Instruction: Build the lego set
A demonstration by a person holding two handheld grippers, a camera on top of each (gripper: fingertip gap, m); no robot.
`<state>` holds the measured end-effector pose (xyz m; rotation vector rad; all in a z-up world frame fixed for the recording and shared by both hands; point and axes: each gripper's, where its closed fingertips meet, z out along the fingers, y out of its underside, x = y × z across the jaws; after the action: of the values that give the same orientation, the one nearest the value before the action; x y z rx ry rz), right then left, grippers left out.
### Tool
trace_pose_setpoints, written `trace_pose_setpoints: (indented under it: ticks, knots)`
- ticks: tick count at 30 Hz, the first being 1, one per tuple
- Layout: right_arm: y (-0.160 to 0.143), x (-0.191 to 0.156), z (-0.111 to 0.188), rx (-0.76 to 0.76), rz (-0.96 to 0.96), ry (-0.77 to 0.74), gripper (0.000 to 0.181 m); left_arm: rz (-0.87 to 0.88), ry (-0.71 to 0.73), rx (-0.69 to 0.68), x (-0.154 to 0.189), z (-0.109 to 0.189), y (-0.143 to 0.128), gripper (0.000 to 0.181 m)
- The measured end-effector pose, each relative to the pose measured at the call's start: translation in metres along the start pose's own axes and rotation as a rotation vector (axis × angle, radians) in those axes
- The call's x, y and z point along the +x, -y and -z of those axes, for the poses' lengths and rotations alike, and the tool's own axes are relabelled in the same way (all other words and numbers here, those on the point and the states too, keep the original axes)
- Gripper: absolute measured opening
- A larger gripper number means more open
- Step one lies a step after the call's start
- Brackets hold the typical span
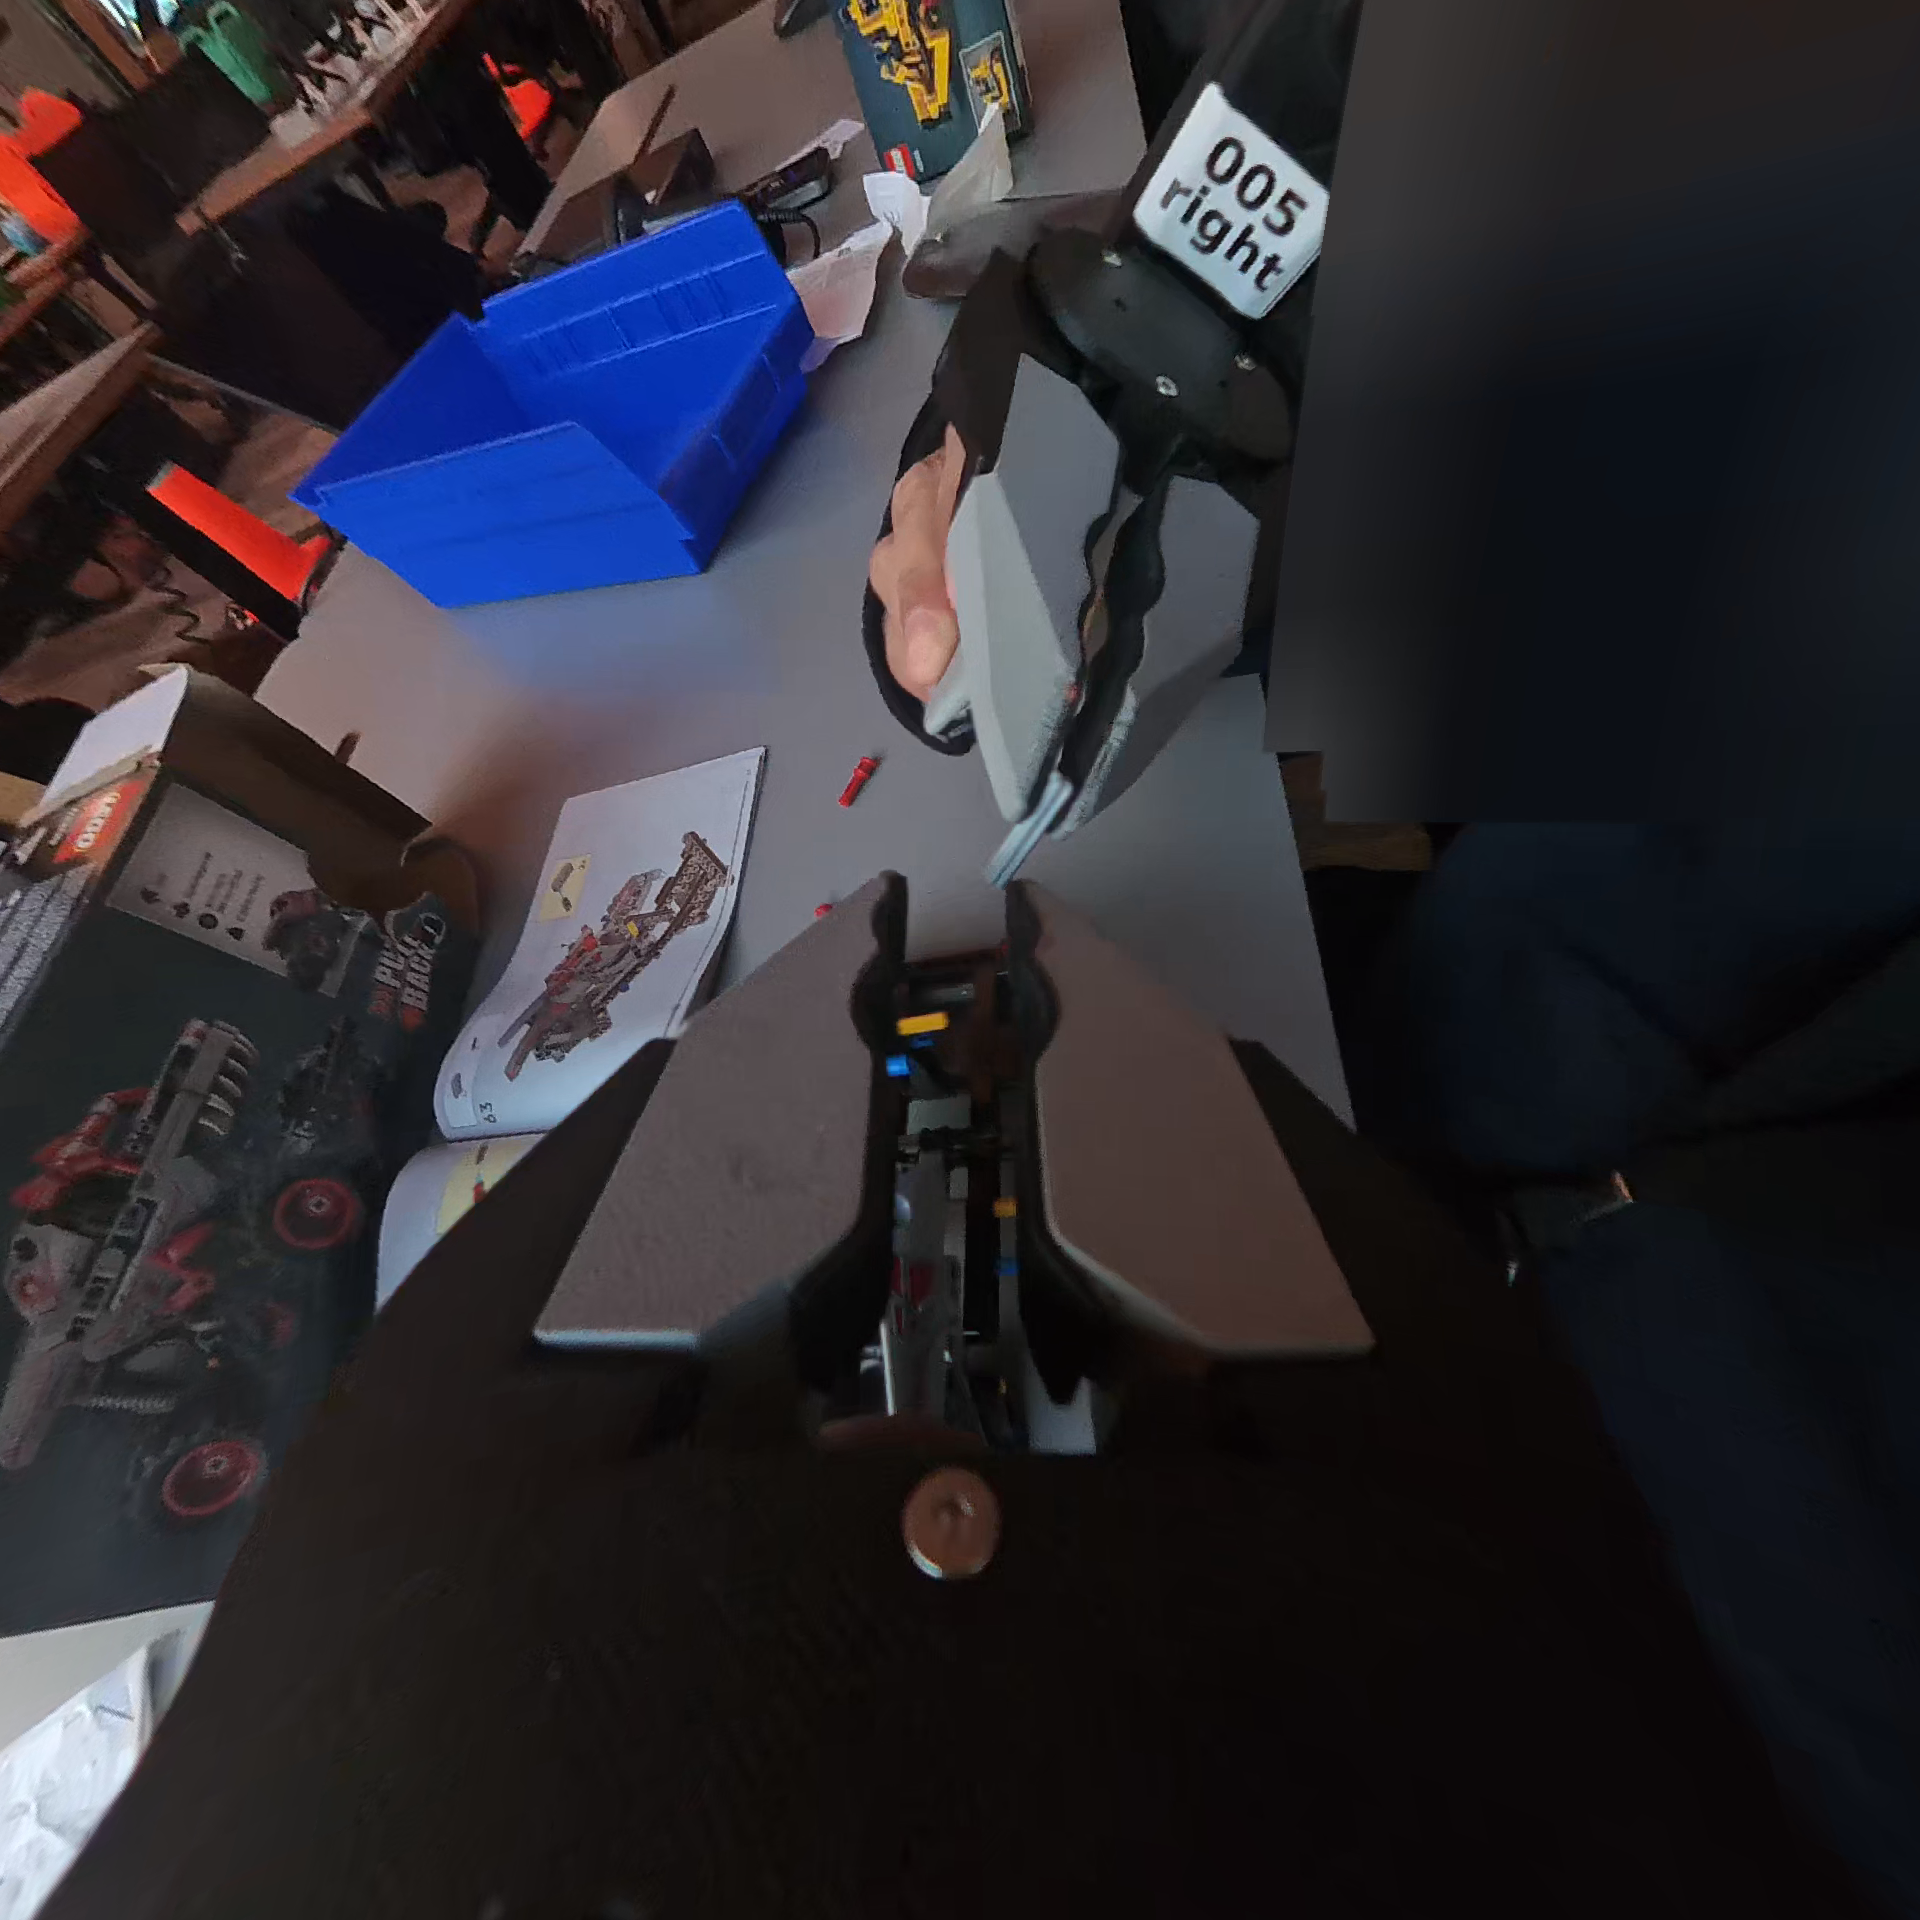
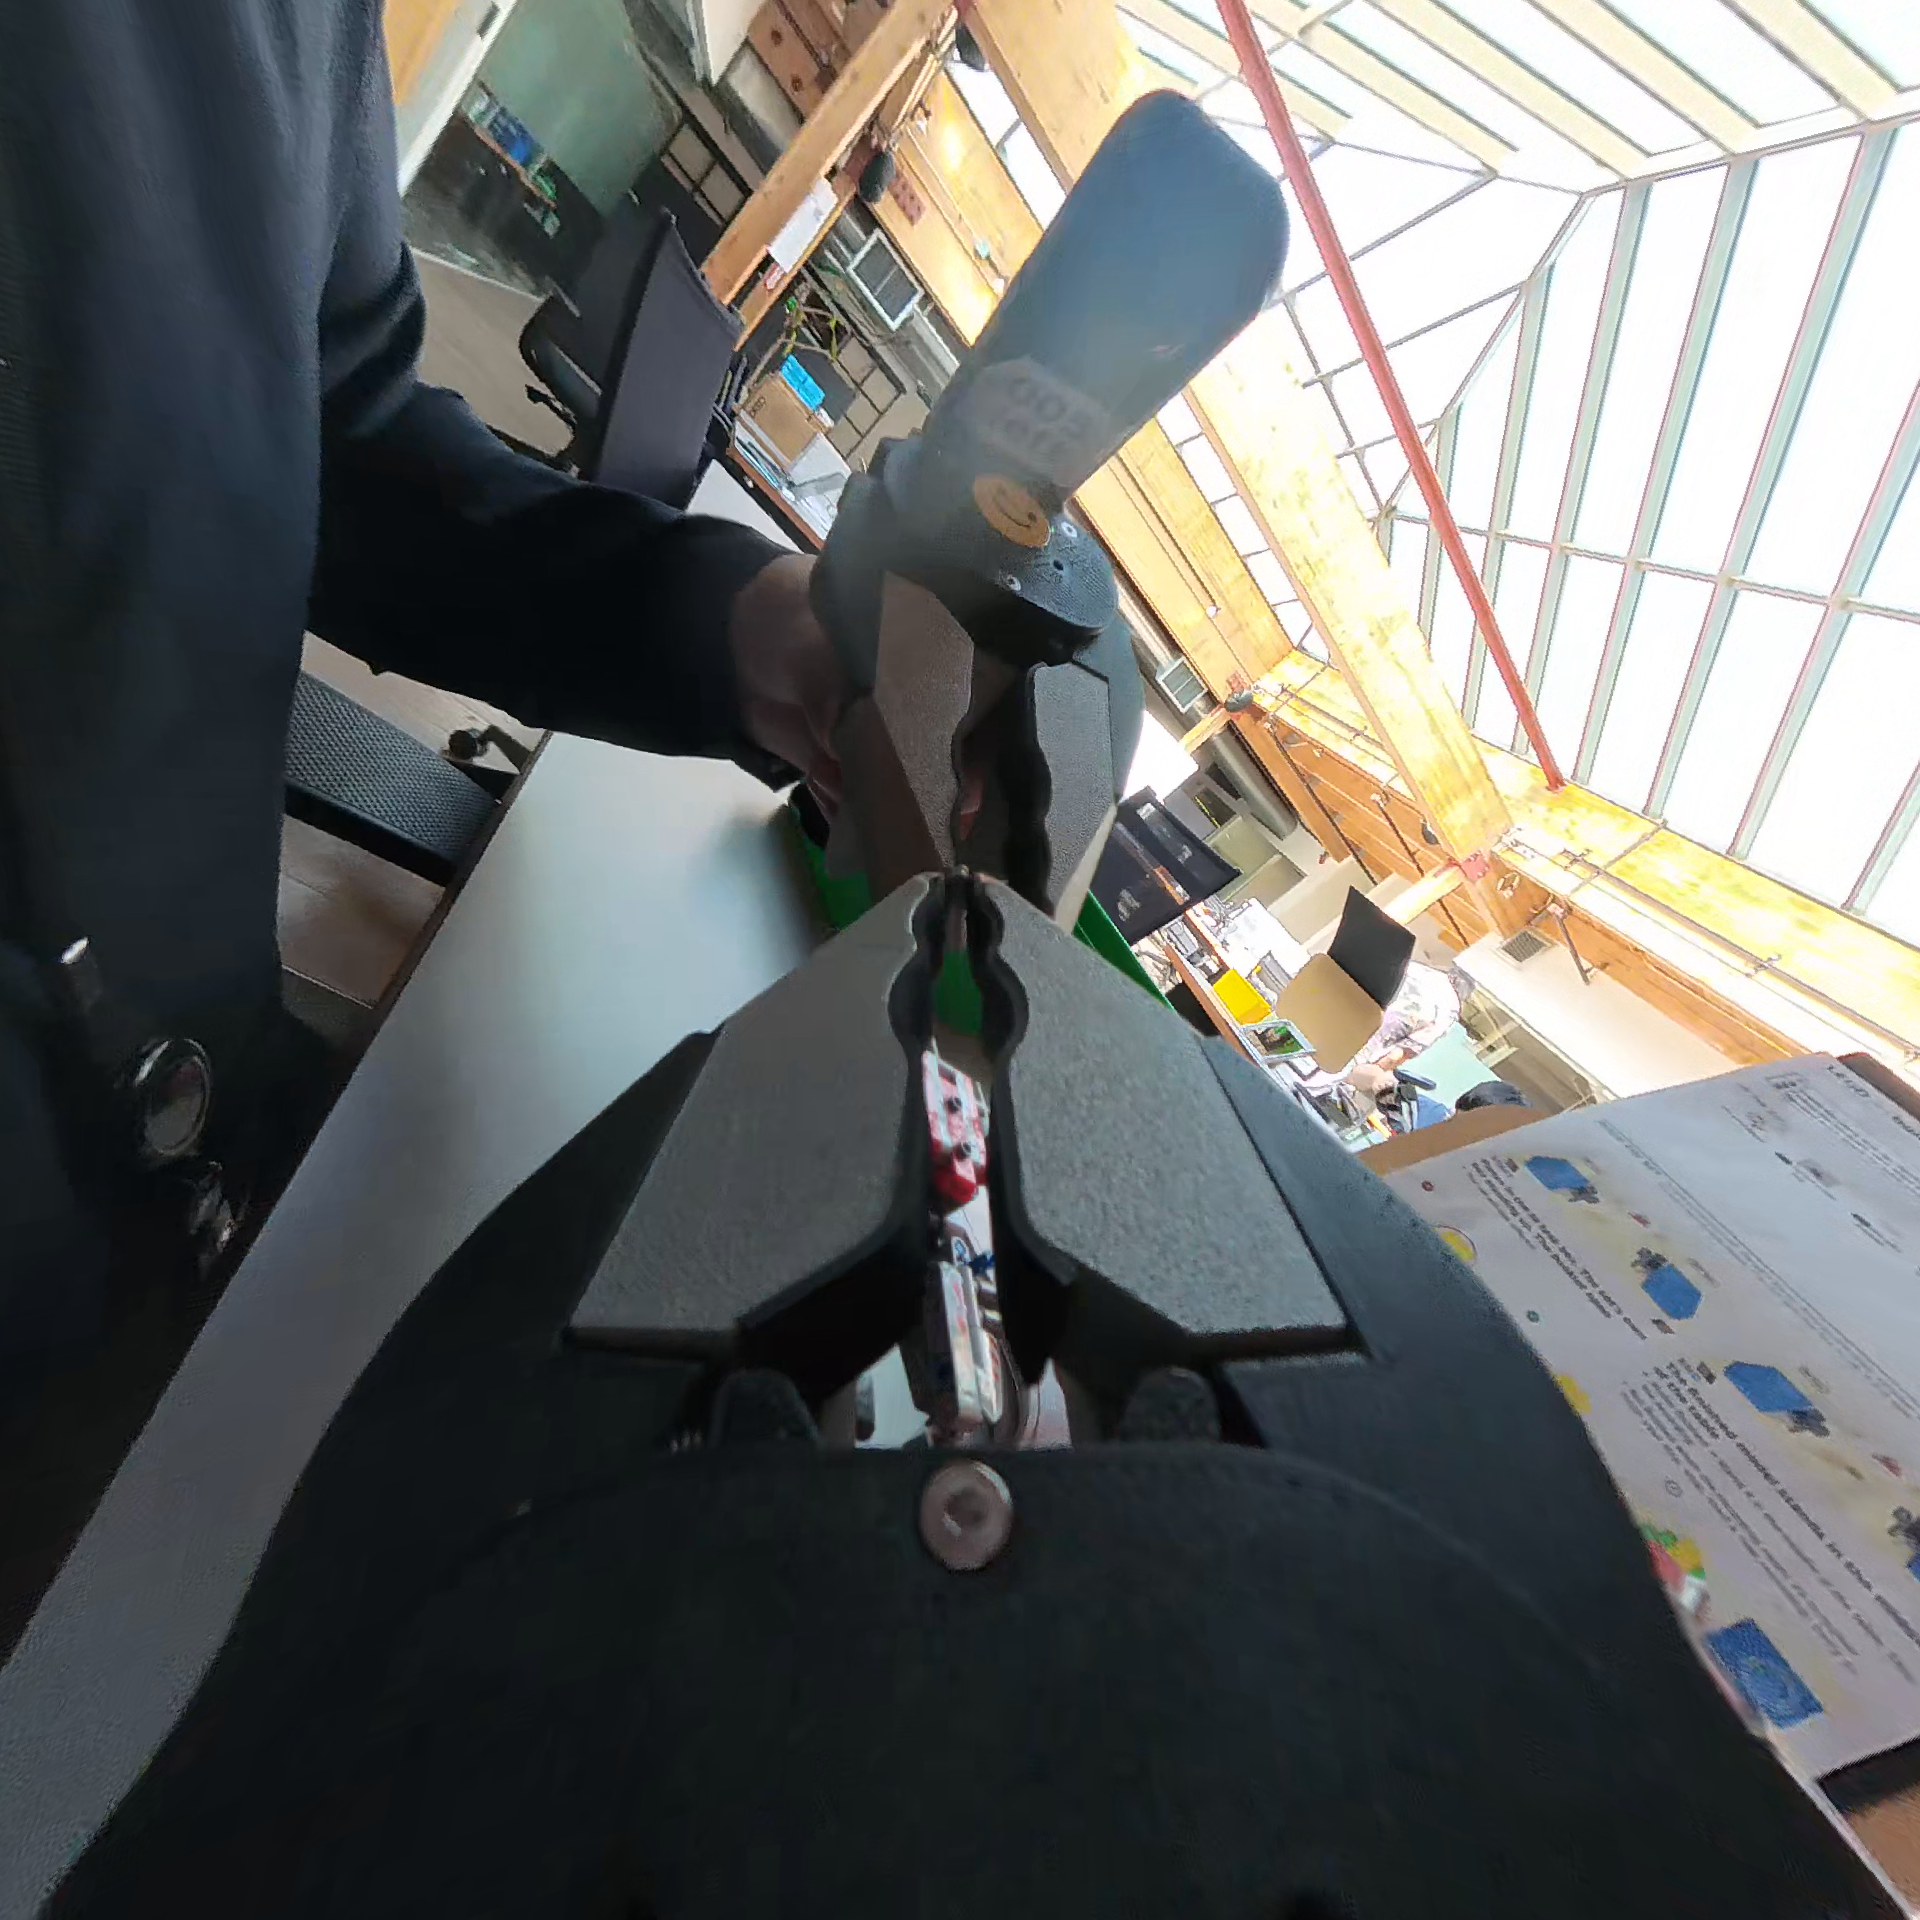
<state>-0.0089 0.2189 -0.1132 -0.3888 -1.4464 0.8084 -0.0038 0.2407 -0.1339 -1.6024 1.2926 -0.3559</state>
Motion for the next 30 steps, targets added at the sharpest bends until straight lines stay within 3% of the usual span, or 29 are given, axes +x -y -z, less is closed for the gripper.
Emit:
trace_pose_setpoints:
  ticks: [1,5,10,13,20,27,30]
  knots:
    - [0.002,-0.001,0.0,0.013,-0.014,0.003,0.001,-0.025,-0.007,0.003,0.003,0.0,0.001,0.014]
    - [-0.002,0.0,0.0,0.015,-0.083,0.004,0.0,-0.155,0.035,-0.024,0.005,-0.002,0.0,0.001]
    - [-0.017,0.002,0.0,-0.084,-0.289,0.001,0.001,-0.229,0.111,-0.105,-0.003,-0.007,-0.013,0.0]
    - [-0.018,0.009,0.002,-0.111,-0.415,-0.014,0.0,-0.09,0.106,-0.124,-0.009,-0.011,-0.019,0.0]
    - [-0.019,0.023,0.002,-0.111,-0.409,-0.059,0.0,0.279,-0.033,0.005,-0.01,-0.01,-0.008,0.0]
    - [-0.026,0.022,0.001,-0.153,-0.72,0.059,0.006,0.473,-0.127,0.032,-0.011,-0.008,-0.013,0.0]
    - [-0.026,0.022,0.002,-0.195,-0.72,0.113,0.003,0.53,-0.183,0.054,-0.009,-0.007,-0.011,0.001]
